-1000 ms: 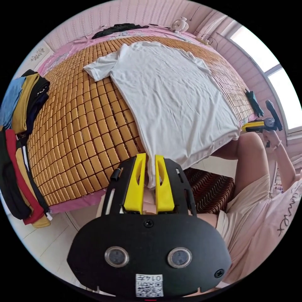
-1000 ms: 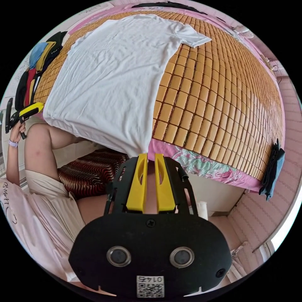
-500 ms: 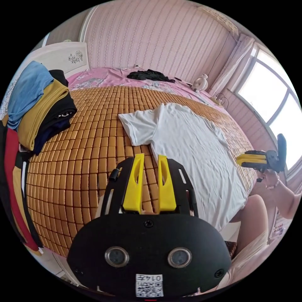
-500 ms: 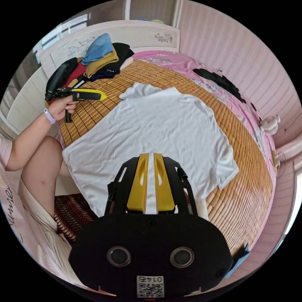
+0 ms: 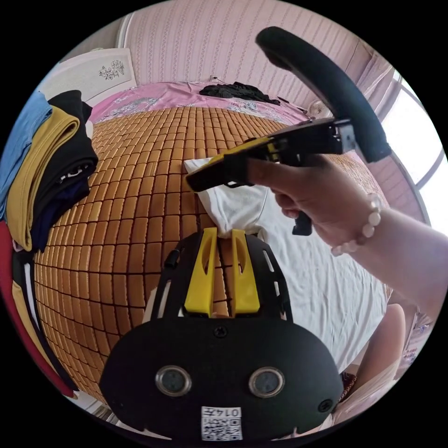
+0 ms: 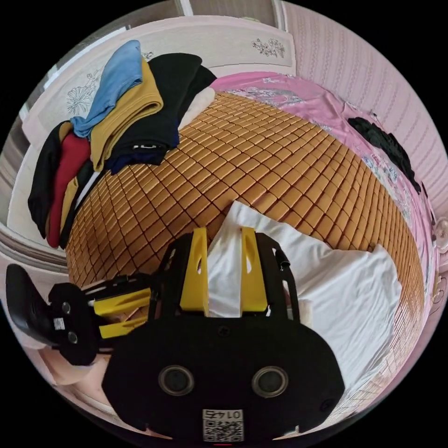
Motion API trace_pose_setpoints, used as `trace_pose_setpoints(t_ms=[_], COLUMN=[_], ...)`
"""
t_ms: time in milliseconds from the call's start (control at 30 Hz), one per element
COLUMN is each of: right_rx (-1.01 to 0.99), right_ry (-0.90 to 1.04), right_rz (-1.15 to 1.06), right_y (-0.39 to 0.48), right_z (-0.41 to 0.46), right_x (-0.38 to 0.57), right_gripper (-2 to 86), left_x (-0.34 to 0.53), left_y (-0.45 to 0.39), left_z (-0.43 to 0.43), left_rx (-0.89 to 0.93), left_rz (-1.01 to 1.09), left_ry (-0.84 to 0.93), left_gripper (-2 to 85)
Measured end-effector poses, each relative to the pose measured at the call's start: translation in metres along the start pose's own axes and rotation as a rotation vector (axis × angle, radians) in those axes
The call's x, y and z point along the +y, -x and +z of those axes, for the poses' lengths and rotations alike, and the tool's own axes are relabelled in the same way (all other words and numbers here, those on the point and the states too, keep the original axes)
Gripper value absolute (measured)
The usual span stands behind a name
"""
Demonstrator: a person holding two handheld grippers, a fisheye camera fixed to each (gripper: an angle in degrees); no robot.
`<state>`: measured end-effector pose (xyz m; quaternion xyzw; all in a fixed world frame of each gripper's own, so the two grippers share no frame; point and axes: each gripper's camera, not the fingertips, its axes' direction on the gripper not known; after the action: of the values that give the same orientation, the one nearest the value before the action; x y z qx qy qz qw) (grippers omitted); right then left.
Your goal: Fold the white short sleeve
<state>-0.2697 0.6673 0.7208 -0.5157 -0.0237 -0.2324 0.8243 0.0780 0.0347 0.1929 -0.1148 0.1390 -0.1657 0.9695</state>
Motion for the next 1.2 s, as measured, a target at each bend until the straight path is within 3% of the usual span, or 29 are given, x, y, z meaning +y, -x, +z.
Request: trace_pose_setpoints(t_ms=[167, 267, 400, 600, 867, 1000, 1200], right_rx=[-0.048, -0.087, -0.166, -0.054, -0.016, -0.008, -0.234], right_ry=[-0.011, -0.169, -0.369, -0.128, -0.14, -0.077, 0.002], right_rz=[0.054, 0.108, 0.242, 0.285, 0.106, 0.195, 0.234], right_y=[-0.033, -0.075, -0.134, -0.177, -0.189, -0.22, -0.256], right_z=[-0.016, -0.072, -0.159, -0.148, -0.144, -0.106, -0.073], right_x=[0.011, 0.042, 0.14, 0.245, 0.178, 0.122, 0.091], right_gripper=[1.0, 0.7, 1.4, 8.7, 9.0, 8.8, 3.3], left_x=[0.0, -0.004, -0.001, 0.009, 0.001, -0.012, -0.023], left_y=[0.001, -0.015, -0.059, -0.087, -0.115, -0.139, -0.148], left_z=[0.001, -0.006, -0.042, -0.021, 0.007, 0.034, 0.062], left_rx=[0.036, -0.026, 0.112, 0.19, 0.182, 0.109, 0.07], left_rz=[0.013, 0.09, 0.298, 0.34, 0.429, 0.498, 0.499], left_ry=[-0.013, -0.068, -0.249, -0.096, 0.001, 0.045, 0.078], left_gripper=[1.8, -0.3, 0.4, 5.8, 6.5, 7.6, 2.3])
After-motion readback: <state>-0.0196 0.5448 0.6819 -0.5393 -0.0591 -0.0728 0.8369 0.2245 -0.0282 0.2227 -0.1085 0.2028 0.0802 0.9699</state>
